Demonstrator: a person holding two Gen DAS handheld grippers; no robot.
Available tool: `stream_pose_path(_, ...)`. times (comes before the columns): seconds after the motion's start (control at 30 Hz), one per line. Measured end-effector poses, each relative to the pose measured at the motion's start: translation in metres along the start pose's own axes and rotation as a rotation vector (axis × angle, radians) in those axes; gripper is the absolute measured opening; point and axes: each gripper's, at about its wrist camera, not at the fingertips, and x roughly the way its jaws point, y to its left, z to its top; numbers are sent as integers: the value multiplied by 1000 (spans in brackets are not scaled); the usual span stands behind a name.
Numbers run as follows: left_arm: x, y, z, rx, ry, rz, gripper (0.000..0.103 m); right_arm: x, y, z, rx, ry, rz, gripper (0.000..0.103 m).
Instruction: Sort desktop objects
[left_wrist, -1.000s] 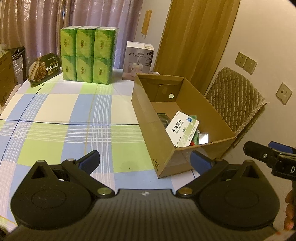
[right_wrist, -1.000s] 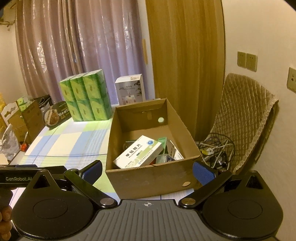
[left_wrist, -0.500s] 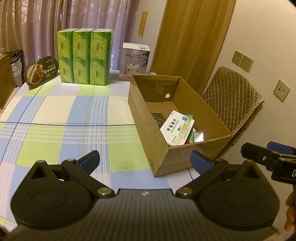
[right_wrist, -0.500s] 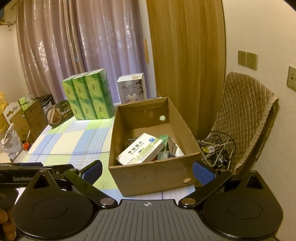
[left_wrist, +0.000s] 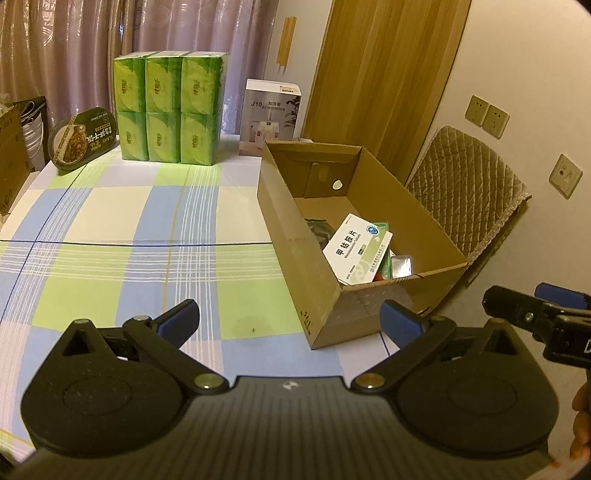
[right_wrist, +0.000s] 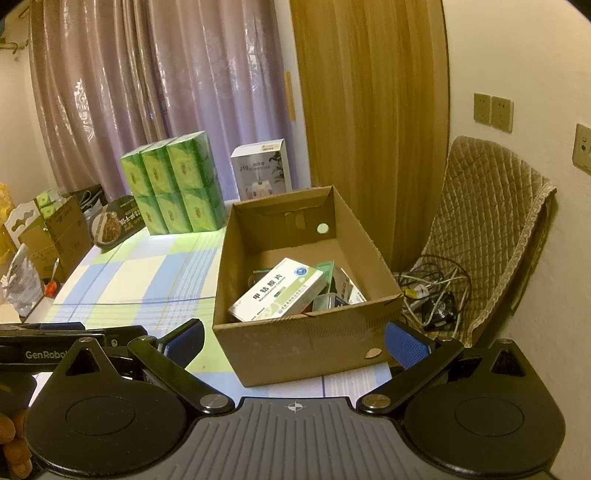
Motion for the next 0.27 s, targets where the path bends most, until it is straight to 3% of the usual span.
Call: stream_pose_path(0.27,0,-2,-6,33,-17,7,102,3,2,-3,-6,7,-2,101)
